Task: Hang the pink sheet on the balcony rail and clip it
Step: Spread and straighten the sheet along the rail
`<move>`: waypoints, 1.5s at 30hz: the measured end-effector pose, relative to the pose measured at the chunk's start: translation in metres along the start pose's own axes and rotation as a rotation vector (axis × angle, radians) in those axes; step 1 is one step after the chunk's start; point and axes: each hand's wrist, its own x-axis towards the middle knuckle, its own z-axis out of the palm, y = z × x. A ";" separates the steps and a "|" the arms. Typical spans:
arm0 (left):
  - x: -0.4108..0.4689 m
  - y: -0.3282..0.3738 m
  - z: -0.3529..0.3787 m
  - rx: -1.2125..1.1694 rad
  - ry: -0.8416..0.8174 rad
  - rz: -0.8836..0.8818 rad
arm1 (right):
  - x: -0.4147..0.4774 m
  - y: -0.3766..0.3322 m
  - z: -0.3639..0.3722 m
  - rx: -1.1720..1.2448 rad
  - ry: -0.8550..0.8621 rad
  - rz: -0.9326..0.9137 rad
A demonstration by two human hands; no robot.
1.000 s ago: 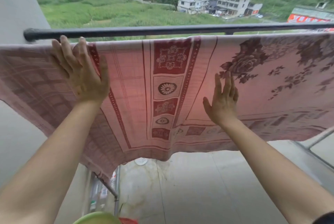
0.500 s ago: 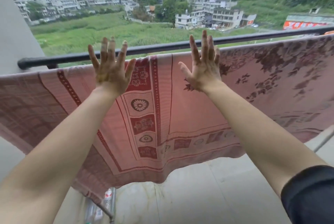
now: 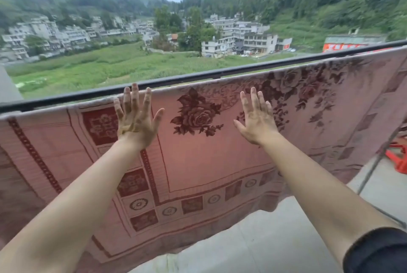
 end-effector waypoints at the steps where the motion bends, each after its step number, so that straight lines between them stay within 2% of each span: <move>1: 0.004 0.027 0.002 -0.016 0.010 0.045 | -0.006 0.021 -0.006 0.001 0.031 0.009; 4: 0.011 0.112 0.012 -0.063 0.010 0.163 | -0.031 0.084 -0.018 0.001 0.083 0.058; 9: 0.027 0.257 0.038 -0.123 -0.019 0.416 | -0.068 0.204 -0.020 0.000 0.152 0.242; 12: 0.039 0.323 0.050 -0.197 0.014 0.490 | -0.081 0.258 -0.020 0.004 0.217 0.317; 16: 0.051 0.431 0.097 -0.281 0.005 0.625 | -0.109 0.347 0.004 -0.033 0.172 0.437; 20: 0.069 0.542 0.151 -0.371 -0.055 0.683 | -0.113 0.447 0.016 -0.140 0.095 0.540; 24: 0.100 0.653 0.189 -0.396 -0.162 0.743 | -0.095 0.549 -0.004 -0.175 0.059 0.646; 28: 0.152 0.764 0.195 -0.435 -0.135 0.859 | -0.078 0.642 -0.030 -0.165 0.121 0.768; 31: 0.177 0.844 0.190 -0.465 -0.117 0.898 | -0.083 0.695 -0.032 -0.065 0.189 0.878; 38: 0.214 1.020 0.213 -0.460 -0.015 0.993 | -0.086 0.853 -0.026 0.053 0.194 0.959; 42: 0.274 1.110 0.227 -0.352 0.063 0.965 | -0.045 0.966 -0.013 0.202 0.178 1.008; 45: 0.334 1.170 0.227 -0.253 0.090 0.875 | 0.005 1.043 -0.014 0.335 0.110 0.964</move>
